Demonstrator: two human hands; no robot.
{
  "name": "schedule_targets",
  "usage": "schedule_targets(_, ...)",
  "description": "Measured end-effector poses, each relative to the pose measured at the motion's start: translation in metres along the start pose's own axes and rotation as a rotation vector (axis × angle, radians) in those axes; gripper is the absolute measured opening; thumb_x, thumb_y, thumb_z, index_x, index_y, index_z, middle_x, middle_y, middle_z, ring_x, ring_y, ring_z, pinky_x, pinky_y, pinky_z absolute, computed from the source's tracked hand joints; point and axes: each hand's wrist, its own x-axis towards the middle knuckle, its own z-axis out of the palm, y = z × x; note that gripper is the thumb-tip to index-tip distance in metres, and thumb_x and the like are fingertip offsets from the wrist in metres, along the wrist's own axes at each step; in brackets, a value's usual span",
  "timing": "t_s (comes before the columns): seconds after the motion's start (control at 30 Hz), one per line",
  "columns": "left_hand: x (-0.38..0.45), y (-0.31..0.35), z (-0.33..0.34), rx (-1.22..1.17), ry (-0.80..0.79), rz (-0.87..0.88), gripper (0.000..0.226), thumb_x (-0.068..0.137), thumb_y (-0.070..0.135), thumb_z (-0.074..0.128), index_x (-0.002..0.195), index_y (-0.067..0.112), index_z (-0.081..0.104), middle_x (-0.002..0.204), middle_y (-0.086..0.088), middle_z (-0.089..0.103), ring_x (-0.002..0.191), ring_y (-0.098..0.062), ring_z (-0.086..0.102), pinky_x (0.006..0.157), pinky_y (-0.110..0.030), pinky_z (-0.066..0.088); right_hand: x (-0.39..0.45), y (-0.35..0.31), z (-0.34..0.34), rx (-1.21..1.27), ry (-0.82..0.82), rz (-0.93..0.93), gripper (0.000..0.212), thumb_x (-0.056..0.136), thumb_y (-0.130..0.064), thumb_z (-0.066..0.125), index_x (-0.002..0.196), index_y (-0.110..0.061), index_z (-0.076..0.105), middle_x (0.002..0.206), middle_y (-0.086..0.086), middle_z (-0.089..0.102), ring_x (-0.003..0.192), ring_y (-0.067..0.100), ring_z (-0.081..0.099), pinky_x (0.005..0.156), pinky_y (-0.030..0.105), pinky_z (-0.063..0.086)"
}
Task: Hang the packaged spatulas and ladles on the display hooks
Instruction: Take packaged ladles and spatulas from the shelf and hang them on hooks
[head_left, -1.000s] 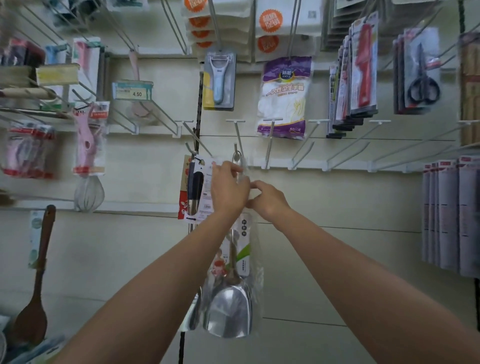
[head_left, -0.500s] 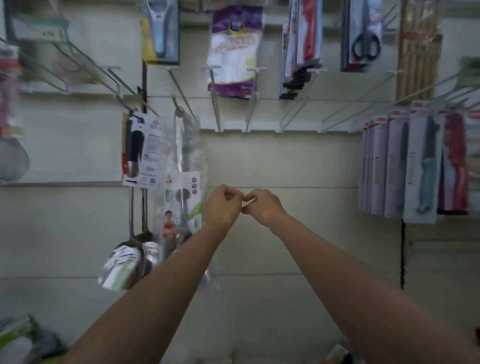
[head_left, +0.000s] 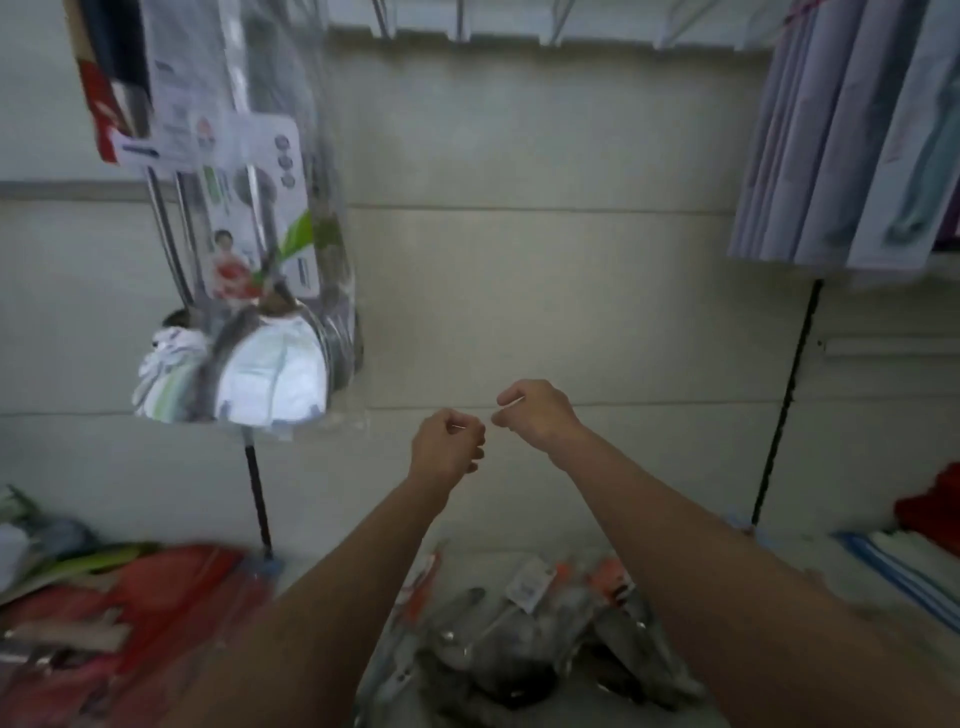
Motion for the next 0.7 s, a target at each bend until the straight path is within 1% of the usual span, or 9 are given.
schedule_targets(0.07, 0.004, -0.022, 0.003, 0.028, -0.016, -0.035, 0.010, 0.089, 0.010, 0.053, 0.095, 0.004, 0.059, 0.082, -0.008, 0.061, 0.066, -0.017, 0.057, 0.060, -0.025, 0.048, 0.006, 0.019, 0.012, -0.016, -0.045, 0.031, 0.034, 0.083, -0.016, 0.068, 0.115, -0.007, 0.063, 0.107, 0.010, 0.063, 0.104, 0.022, 0.058, 0.086, 0.028, 0.045)
schedule_targets(0.13, 0.012, -0.040, 0.005, 0.062, -0.038, -0.069, 0.012, 0.089, 0.010, 0.054, 0.097, 0.003, 0.058, 0.081, -0.008, 0.061, 0.066, -0.017, 0.057, 0.061, -0.026, 0.048, 0.015, 0.033, 0.021, -0.051, -0.116, 0.065, 0.033, 0.084, -0.016, 0.068, 0.115, -0.005, 0.063, 0.098, 0.006, 0.058, 0.094, 0.018, 0.054, 0.079, 0.026, 0.043)
schedule_targets(0.3, 0.037, -0.082, 0.012, 0.161, -0.159, -0.161, 0.013, 0.089, 0.016, 0.059, 0.096, 0.005, 0.058, 0.079, -0.007, 0.061, 0.063, -0.014, 0.057, 0.059, -0.023, 0.048, 0.034, 0.071, 0.044, -0.063, -0.264, 0.199, 0.027, 0.087, -0.012, 0.065, 0.112, -0.005, 0.063, 0.101, 0.010, 0.061, 0.091, 0.018, 0.056, 0.074, 0.028, 0.046)
schedule_targets(0.4, 0.049, -0.111, 0.020, 0.195, -0.219, -0.225, 0.015, 0.090, 0.016, 0.058, 0.097, 0.004, 0.060, 0.081, -0.007, 0.061, 0.064, -0.014, 0.057, 0.059, -0.022, 0.047, 0.041, 0.102, 0.067, -0.109, -0.353, 0.271, 0.029, 0.088, -0.013, 0.063, 0.116, -0.006, 0.061, 0.110, 0.010, 0.064, 0.092, 0.017, 0.057, 0.074, 0.028, 0.046)
schedule_targets(0.47, 0.054, -0.131, 0.028, 0.220, -0.289, -0.280, 0.015, 0.091, 0.018, 0.058, 0.097, 0.004, 0.060, 0.080, -0.006, 0.061, 0.064, -0.014, 0.057, 0.060, -0.023, 0.046, 0.043, 0.122, 0.078, -0.135, -0.407, 0.315, 0.029, 0.090, -0.014, 0.060, 0.118, -0.006, 0.060, 0.114, 0.009, 0.065, 0.093, 0.017, 0.058, 0.074, 0.029, 0.048)
schedule_targets(0.53, 0.057, -0.149, 0.034, 0.281, -0.343, -0.315, 0.014, 0.089, 0.021, 0.061, 0.093, 0.007, 0.059, 0.080, -0.005, 0.062, 0.064, -0.013, 0.057, 0.058, -0.022, 0.045, 0.043, 0.141, 0.086, -0.157, -0.438, 0.349, 0.029, 0.090, -0.014, 0.061, 0.118, -0.004, 0.061, 0.106, 0.009, 0.064, 0.089, 0.017, 0.058, 0.068, 0.027, 0.048)
schedule_targets(0.6, 0.059, -0.168, 0.040, 0.352, -0.363, -0.336, 0.012, 0.087, 0.022, 0.064, 0.086, 0.011, 0.059, 0.077, -0.004, 0.062, 0.062, -0.012, 0.058, 0.053, -0.019, 0.045, 0.045, 0.160, 0.093, -0.192, -0.464, 0.379, 0.029, 0.089, -0.013, 0.062, 0.115, -0.001, 0.062, 0.100, 0.011, 0.063, 0.084, 0.017, 0.058, 0.065, 0.027, 0.048)
schedule_targets(0.67, 0.058, -0.184, 0.046, 0.386, -0.385, -0.355, 0.014, 0.087, 0.020, 0.064, 0.077, 0.013, 0.057, 0.074, -0.003, 0.062, 0.059, -0.011, 0.057, 0.047, -0.016, 0.046, 0.046, 0.179, 0.096, -0.239, -0.467, 0.408, 0.028, 0.089, -0.013, 0.063, 0.113, 0.000, 0.064, 0.105, 0.016, 0.067, 0.082, 0.019, 0.058, 0.066, 0.029, 0.049)
schedule_targets(0.7, 0.058, -0.190, 0.051, 0.397, -0.404, -0.361, 0.016, 0.087, 0.019, 0.064, 0.075, 0.013, 0.057, 0.074, -0.005, 0.062, 0.058, -0.011, 0.057, 0.049, -0.017, 0.047, 0.047, 0.188, 0.096, -0.261, -0.457, 0.420, 0.028, 0.089, -0.013, 0.062, 0.113, 0.001, 0.064, 0.108, 0.017, 0.067, 0.083, 0.020, 0.059, 0.068, 0.030, 0.050)
